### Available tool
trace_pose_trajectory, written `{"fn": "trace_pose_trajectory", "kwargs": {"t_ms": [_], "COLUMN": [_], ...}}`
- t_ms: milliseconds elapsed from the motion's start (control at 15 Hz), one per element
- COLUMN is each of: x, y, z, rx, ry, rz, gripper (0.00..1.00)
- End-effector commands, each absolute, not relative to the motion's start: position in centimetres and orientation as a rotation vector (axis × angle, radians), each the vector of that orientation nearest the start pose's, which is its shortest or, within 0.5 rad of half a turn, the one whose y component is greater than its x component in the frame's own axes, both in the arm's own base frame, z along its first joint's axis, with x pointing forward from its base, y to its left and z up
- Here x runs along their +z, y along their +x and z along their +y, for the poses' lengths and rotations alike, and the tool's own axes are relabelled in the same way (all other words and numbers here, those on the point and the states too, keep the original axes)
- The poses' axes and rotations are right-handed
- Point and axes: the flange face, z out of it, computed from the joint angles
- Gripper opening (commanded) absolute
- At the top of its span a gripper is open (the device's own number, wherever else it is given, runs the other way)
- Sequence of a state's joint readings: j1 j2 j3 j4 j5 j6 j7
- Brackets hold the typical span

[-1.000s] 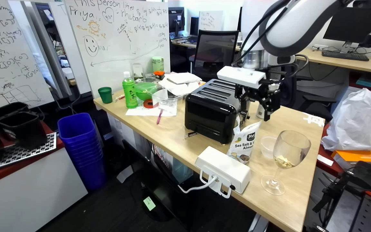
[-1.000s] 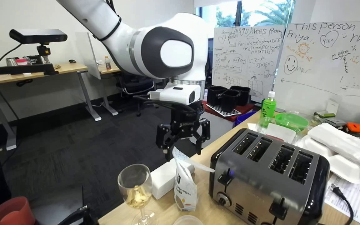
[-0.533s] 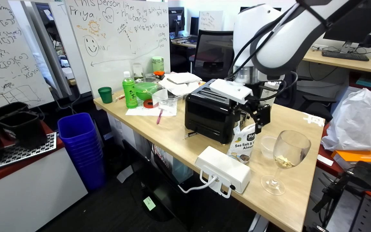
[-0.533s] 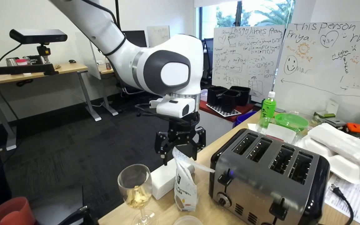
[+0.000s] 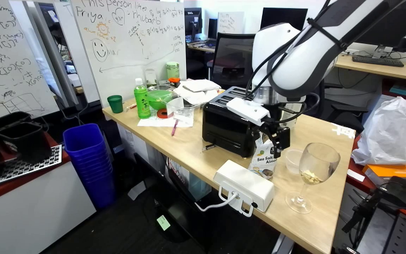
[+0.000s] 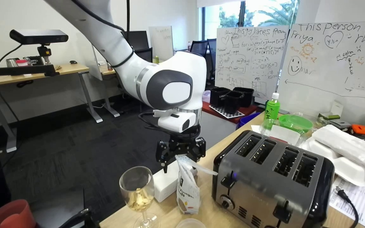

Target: Move the bag backwards

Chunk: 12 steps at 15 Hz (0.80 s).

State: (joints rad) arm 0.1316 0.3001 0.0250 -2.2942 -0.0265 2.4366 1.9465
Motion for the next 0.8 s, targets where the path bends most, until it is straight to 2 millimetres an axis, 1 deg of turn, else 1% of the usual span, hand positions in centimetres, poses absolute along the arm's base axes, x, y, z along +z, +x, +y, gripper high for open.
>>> {"fn": "trace_pose_trajectory", "kwargs": {"t_ms": [0,67,133,333,400,467,533,733], "x": [19.50,19.31,19.15,19.27,19.36,19.42,19.47,19.54], "y": [51.09,51.16,51.18,51.27,51.30,51.31,51.32,51.29], "z": [8.00,7.96,7.93,7.77,7.71,7.68,7.64,7.53], "rx": [0.101,0.095,0.085,0.077,0.075,0.080,0.087,0.101], "ry": [-2.070,-2.073,-2.079,-2.088,-2.092,-2.096,-2.099,-2.121], "rz": [2.517,2.517,2.514,2.493,2.487,2.479,2.470,2.437], "gripper": [1.00,0.88,0.74,0.52,0.46,0.38,0.32,0.09]}}
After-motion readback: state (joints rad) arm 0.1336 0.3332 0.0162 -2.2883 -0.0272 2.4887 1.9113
